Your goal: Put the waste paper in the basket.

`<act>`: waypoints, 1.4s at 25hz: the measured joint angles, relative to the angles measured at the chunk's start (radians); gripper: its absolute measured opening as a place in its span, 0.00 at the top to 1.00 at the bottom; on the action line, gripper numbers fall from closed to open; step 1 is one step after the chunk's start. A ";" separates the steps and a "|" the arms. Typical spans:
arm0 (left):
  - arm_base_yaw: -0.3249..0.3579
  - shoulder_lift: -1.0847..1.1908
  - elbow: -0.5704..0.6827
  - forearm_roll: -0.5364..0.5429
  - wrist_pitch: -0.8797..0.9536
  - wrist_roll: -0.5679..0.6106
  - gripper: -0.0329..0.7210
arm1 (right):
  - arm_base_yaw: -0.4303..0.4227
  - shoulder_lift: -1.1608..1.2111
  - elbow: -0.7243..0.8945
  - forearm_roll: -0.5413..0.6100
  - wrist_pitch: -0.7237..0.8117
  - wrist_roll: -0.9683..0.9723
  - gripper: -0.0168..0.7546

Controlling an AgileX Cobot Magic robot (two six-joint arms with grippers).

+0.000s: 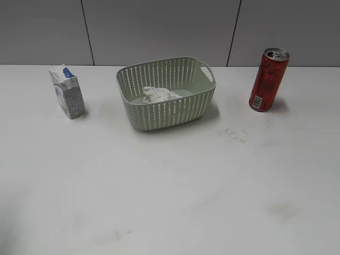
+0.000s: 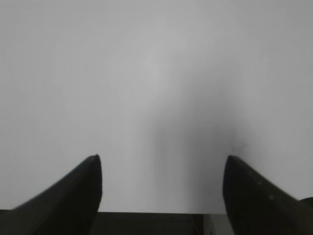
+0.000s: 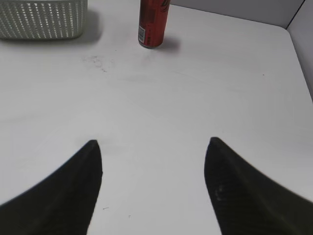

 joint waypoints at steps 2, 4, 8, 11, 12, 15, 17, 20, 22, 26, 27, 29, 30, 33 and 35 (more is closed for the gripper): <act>0.000 -0.050 0.075 -0.004 -0.036 0.000 0.18 | 0.000 0.000 0.000 0.000 0.000 0.000 0.33; 0.000 -0.097 0.141 -0.009 -0.061 -0.001 0.18 | 0.000 0.000 0.000 0.000 0.000 0.000 0.33; 0.000 -0.178 0.256 -0.011 -0.079 -0.003 0.18 | 0.000 0.000 0.000 0.000 0.000 0.000 0.33; 0.000 -0.237 0.319 -0.011 -0.090 -0.003 0.18 | 0.000 0.000 0.000 0.000 0.000 0.000 0.33; 0.000 -0.260 0.334 -0.014 -0.091 -0.003 0.18 | 0.000 0.000 0.000 0.000 0.000 0.000 0.33; 0.000 -0.334 0.347 -0.018 -0.092 -0.003 0.18 | 0.000 0.000 0.000 0.000 0.000 0.000 0.33; 0.000 -0.394 0.349 -0.018 -0.093 -0.003 0.18 | 0.000 0.000 0.000 0.000 0.000 0.000 0.33; 0.000 -0.487 0.350 -0.020 -0.093 -0.004 0.18 | 0.000 0.000 0.000 0.000 0.000 0.000 0.33; 0.000 -0.552 0.350 -0.021 -0.093 -0.004 0.18 | 0.000 0.000 0.000 0.000 0.000 0.000 0.33; 0.000 -0.695 0.350 -0.021 -0.092 -0.004 0.18 | 0.000 0.000 0.000 0.000 0.000 0.000 0.33; 0.000 -0.733 0.351 -0.021 -0.092 -0.005 0.18 | 0.000 0.000 0.000 0.000 0.000 0.000 0.33; 0.000 -0.800 0.351 -0.021 -0.092 -0.007 0.18 | 0.000 0.000 0.000 0.000 0.000 0.000 0.33; 0.000 -0.836 0.351 -0.019 -0.092 -0.007 0.18 | 0.000 0.000 0.000 0.000 0.000 0.000 0.33; 0.000 -0.933 0.351 -0.017 -0.092 -0.007 0.18 | 0.000 0.000 0.000 0.000 0.000 0.000 0.33; 0.000 -0.998 0.351 -0.017 -0.092 -0.007 0.18 | 0.000 0.000 0.000 0.000 0.000 0.000 0.33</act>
